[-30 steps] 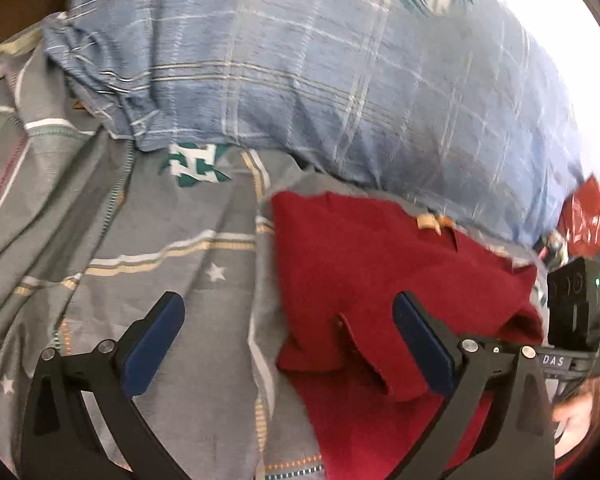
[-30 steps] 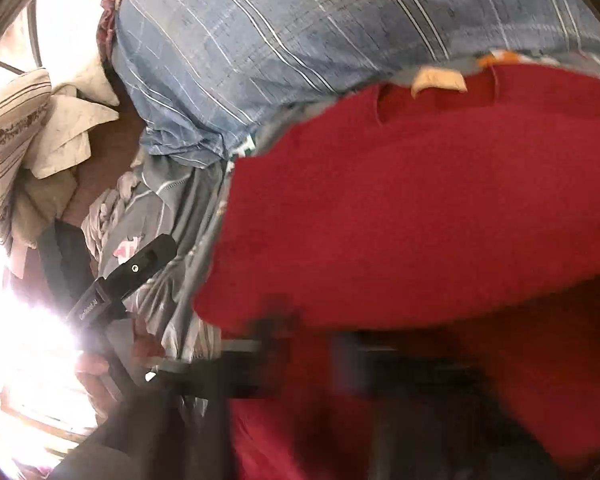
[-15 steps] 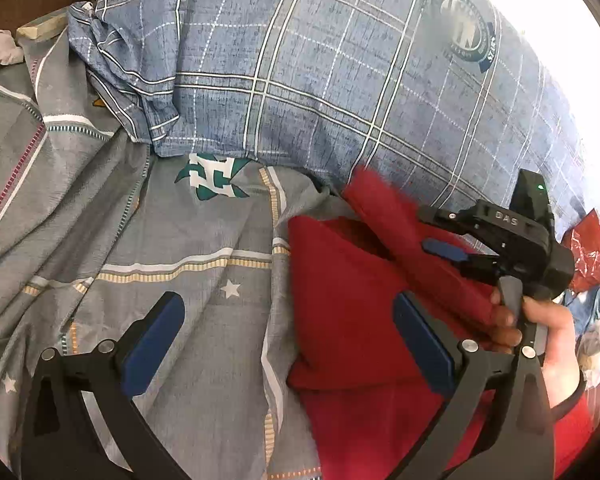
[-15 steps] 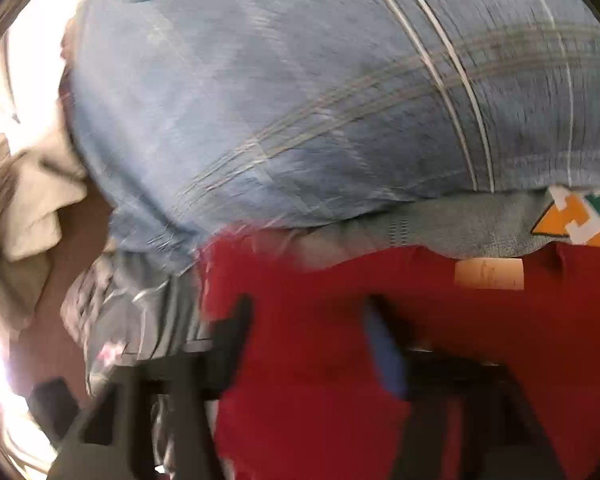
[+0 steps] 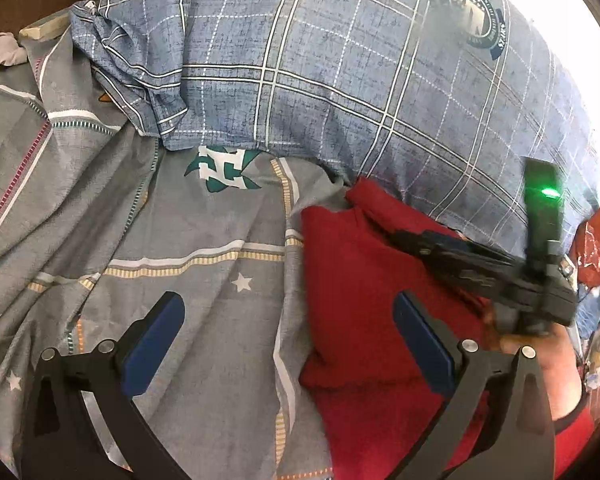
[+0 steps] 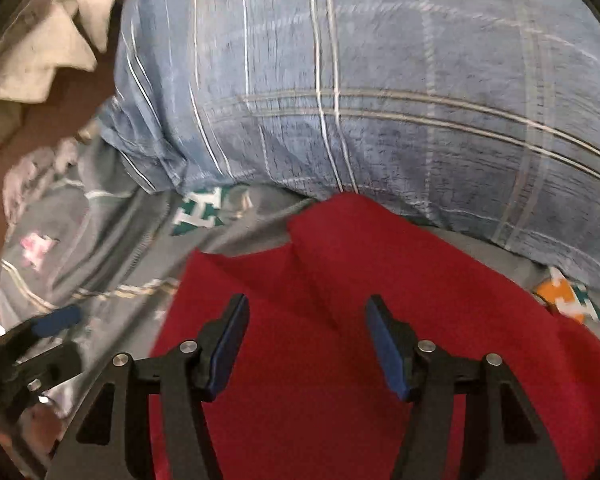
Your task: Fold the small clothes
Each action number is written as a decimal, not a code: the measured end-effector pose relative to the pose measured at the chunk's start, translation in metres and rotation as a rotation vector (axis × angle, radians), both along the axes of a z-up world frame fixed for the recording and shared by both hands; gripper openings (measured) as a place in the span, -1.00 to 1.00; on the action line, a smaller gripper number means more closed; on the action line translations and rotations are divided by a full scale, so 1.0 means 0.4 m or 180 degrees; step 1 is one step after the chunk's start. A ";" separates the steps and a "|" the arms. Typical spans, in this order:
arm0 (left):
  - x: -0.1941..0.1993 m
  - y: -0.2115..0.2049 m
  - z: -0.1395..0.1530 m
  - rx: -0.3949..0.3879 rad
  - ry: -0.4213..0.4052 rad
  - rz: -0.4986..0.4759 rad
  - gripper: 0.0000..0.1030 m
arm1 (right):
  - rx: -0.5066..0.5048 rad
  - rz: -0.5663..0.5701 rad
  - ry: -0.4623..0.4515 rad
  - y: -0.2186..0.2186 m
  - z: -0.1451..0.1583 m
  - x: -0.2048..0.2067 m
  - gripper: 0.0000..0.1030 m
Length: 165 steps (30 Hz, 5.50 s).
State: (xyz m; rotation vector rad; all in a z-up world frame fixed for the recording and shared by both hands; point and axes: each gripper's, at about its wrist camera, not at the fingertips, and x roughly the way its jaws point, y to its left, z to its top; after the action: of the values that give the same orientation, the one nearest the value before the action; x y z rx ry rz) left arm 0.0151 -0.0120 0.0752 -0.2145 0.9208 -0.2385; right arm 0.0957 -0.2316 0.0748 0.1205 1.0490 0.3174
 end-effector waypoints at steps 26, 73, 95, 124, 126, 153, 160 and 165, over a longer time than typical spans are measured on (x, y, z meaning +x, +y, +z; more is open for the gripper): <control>-0.013 -0.052 -0.010 0.0035 -0.0077 -0.0092 1.00 | 0.0381 -0.0240 0.0074 -0.157 0.116 -0.313 0.18; -0.011 -0.204 -0.145 0.0424 0.0255 -0.0408 1.00 | -0.0469 -0.1723 0.0221 -0.557 0.053 -0.542 -0.40; -0.383 -0.124 -0.083 0.0524 0.0149 -0.0647 1.00 | -0.0345 -0.1667 0.0442 -0.474 0.072 -0.905 -0.15; -0.534 -0.121 -0.108 0.0309 0.0387 -0.0661 1.00 | 0.0190 -0.1831 0.0398 -0.475 0.079 -1.003 0.31; -0.537 -0.121 -0.112 0.0319 0.0392 -0.0649 1.00 | 0.0196 -0.1843 0.0420 -0.480 0.075 -1.003 0.31; -0.666 -0.133 -0.193 -0.0098 0.0928 -0.0906 1.00 | 0.0228 -0.1719 0.0465 -0.493 0.069 -0.982 0.35; -0.676 -0.157 -0.196 -0.0057 0.0874 -0.0930 0.95 | 0.0209 -0.1669 0.0459 -0.499 0.067 -0.973 0.37; -0.670 -0.153 -0.186 0.0010 0.0750 -0.0915 -0.66 | 0.0195 -0.1648 0.0463 -0.503 0.065 -0.970 0.37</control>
State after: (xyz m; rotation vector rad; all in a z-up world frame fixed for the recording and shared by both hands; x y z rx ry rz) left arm -0.2529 -0.0733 0.0010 -0.1076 1.1862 -0.4848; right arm -0.2922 -0.4329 0.1006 0.4665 1.1110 -0.1311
